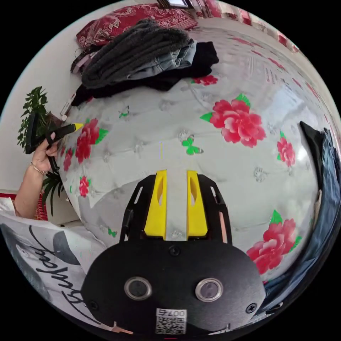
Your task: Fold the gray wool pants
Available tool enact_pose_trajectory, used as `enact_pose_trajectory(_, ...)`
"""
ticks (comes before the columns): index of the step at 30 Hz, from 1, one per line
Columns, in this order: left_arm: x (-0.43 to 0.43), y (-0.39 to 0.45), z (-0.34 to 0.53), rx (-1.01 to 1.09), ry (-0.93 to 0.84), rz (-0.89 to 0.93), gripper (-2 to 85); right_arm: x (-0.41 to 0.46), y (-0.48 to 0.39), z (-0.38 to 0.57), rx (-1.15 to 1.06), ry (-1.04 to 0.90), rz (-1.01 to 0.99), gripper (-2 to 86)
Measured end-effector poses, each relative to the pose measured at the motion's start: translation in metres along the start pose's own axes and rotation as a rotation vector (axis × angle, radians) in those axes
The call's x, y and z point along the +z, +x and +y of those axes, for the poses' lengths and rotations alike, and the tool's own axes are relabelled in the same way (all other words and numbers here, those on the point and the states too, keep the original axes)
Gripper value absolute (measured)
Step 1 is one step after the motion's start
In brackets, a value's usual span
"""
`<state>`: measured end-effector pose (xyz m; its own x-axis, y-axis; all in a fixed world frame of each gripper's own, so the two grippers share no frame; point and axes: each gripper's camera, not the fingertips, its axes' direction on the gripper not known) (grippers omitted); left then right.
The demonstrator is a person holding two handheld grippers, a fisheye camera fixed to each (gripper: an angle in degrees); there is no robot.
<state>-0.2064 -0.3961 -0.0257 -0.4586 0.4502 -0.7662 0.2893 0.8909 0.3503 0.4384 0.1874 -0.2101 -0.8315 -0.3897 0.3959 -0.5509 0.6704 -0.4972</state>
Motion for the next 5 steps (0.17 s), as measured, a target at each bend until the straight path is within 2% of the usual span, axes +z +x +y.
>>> enact_pose_trajectory(2, 0.028, 0.028, 0.045, 0.092, -0.126, -0.067, 8.4, 0.028, -0.005, 0.075, -0.018, -0.135, 0.092, 5.6)
enact_pose_trajectory(5, 0.045, 0.070, 0.078, 0.250, -0.205, -0.133, 8.4, 0.019, -0.013, 0.151, -0.049, -0.174, 0.211, 5.3)
